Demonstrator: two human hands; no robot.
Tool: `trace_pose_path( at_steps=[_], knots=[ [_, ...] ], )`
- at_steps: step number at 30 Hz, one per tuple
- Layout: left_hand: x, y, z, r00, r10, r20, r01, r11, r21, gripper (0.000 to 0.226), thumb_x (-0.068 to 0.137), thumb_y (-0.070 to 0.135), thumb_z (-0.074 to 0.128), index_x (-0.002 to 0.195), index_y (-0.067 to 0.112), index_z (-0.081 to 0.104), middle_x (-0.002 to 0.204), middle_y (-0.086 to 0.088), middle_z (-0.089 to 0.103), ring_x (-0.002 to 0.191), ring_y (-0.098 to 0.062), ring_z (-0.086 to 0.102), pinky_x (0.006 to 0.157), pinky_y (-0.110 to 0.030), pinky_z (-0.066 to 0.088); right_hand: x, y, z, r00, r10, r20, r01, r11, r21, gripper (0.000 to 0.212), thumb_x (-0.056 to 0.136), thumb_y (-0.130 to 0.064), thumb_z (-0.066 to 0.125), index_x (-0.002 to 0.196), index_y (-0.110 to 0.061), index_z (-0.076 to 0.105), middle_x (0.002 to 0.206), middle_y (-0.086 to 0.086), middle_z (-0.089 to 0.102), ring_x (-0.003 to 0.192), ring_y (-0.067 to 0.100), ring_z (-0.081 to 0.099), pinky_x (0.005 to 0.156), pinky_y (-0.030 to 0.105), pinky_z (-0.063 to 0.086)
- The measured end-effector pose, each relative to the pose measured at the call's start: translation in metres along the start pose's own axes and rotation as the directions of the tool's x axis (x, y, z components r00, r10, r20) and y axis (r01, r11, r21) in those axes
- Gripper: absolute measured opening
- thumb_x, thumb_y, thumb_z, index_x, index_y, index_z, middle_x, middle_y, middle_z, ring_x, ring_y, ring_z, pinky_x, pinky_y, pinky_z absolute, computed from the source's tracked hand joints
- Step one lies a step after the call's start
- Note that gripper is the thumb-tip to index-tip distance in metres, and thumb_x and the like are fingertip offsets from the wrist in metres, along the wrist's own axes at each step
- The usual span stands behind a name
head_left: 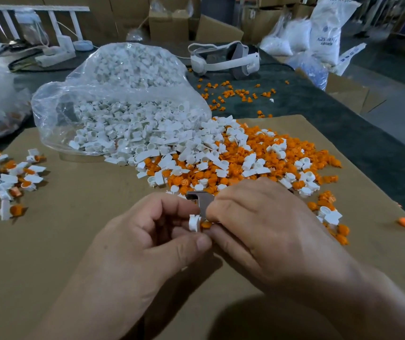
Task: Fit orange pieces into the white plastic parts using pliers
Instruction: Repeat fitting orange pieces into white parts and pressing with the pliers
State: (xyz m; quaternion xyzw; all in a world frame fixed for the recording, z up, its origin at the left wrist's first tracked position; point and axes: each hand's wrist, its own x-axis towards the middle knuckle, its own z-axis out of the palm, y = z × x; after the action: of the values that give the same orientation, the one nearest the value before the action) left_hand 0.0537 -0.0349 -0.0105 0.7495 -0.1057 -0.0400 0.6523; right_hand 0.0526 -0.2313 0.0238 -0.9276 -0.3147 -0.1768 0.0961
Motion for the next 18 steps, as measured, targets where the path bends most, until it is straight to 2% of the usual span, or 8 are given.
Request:
trace_pose_path(
  at_steps=[2, 6, 7, 8, 11, 13, 18],
  knots=[
    [-0.001, 0.000, 0.001, 1.000, 0.015, 0.015, -0.017, 0.996, 0.083, 0.066, 0.045, 0.078, 0.080, 0.100, 0.042, 0.073, 0.081, 0.001, 0.076, 0.071, -0.017, 0.074, 0.063, -0.030, 0.062, -0.001, 0.000, 0.001, 1.000, -0.012, 0.014, 0.012, 0.999, -0.034, 0.019, 0.090, -0.029, 0.053, 0.095, -0.018, 0.067, 0.089, -0.003, 0.063, 0.078, 0.013, 0.055, 0.067, 0.029, 0.043],
    [-0.003, 0.001, 0.000, 0.999, 0.040, -0.007, -0.038, 0.988, 0.149, 0.071, 0.046, 0.085, 0.075, 0.102, 0.042, 0.071, 0.082, 0.003, 0.075, 0.070, -0.021, 0.072, 0.069, -0.054, 0.062, -0.002, -0.001, 0.002, 0.997, -0.046, 0.056, 0.048, 0.998, -0.035, 0.013, 0.091, -0.025, 0.059, 0.096, -0.016, 0.067, 0.089, -0.001, 0.062, 0.077, 0.014, 0.054, 0.067, 0.029, 0.042],
    [-0.004, 0.001, 0.000, 0.998, 0.068, -0.010, -0.065, 0.982, 0.176, 0.069, 0.047, 0.085, 0.074, 0.101, 0.043, 0.071, 0.081, 0.004, 0.075, 0.069, -0.020, 0.072, 0.069, -0.055, 0.061, -0.002, -0.001, 0.000, 0.996, -0.044, 0.071, 0.046, 0.999, -0.018, 0.013, 0.092, -0.025, 0.058, 0.096, -0.017, 0.067, 0.088, -0.002, 0.061, 0.078, 0.014, 0.054, 0.068, 0.029, 0.042],
    [-0.005, 0.002, 0.001, 0.994, 0.107, -0.009, -0.103, 0.970, 0.218, 0.065, 0.050, 0.085, 0.072, 0.101, 0.045, 0.070, 0.081, 0.007, 0.075, 0.068, -0.016, 0.072, 0.068, -0.050, 0.062, -0.002, -0.002, -0.002, 0.996, -0.033, 0.087, 0.032, 0.999, 0.016, 0.016, 0.093, -0.026, 0.054, 0.094, -0.017, 0.066, 0.087, -0.003, 0.060, 0.077, 0.013, 0.053, 0.067, 0.028, 0.043],
    [-0.009, 0.008, 0.001, 0.970, 0.241, 0.016, -0.225, 0.880, 0.419, 0.044, 0.060, 0.073, 0.069, 0.100, 0.052, 0.065, 0.081, 0.022, 0.071, 0.066, 0.003, 0.068, 0.057, -0.019, 0.056, -0.003, -0.005, -0.006, 0.994, 0.033, 0.102, -0.053, 0.978, 0.200, 0.026, 0.096, -0.032, 0.040, 0.084, -0.022, 0.062, 0.080, -0.011, 0.053, 0.071, 0.006, 0.047, 0.061, 0.025, 0.044],
    [-0.009, 0.010, 0.001, 0.960, 0.280, 0.026, -0.259, 0.846, 0.465, 0.037, 0.066, 0.063, 0.068, 0.101, 0.053, 0.063, 0.084, 0.025, 0.070, 0.070, 0.004, 0.068, 0.053, -0.020, 0.054, -0.005, -0.006, -0.006, 0.991, 0.086, 0.103, -0.114, 0.944, 0.309, 0.025, 0.095, -0.036, 0.037, 0.080, -0.027, 0.055, 0.076, -0.017, 0.046, 0.069, 0.003, 0.045, 0.059, 0.017, 0.037],
    [-0.005, 0.003, 0.006, 0.918, 0.390, 0.075, -0.387, 0.835, 0.390, 0.036, 0.073, 0.047, 0.071, 0.108, 0.045, 0.061, 0.099, 0.026, 0.069, 0.083, 0.004, 0.068, 0.066, -0.019, 0.057, -0.007, -0.008, -0.005, 0.993, 0.107, 0.048, -0.117, 0.923, 0.367, 0.025, 0.094, -0.034, 0.041, 0.080, -0.025, 0.059, 0.073, -0.016, 0.049, 0.068, 0.004, 0.049, 0.056, 0.019, 0.040]
  ],
)
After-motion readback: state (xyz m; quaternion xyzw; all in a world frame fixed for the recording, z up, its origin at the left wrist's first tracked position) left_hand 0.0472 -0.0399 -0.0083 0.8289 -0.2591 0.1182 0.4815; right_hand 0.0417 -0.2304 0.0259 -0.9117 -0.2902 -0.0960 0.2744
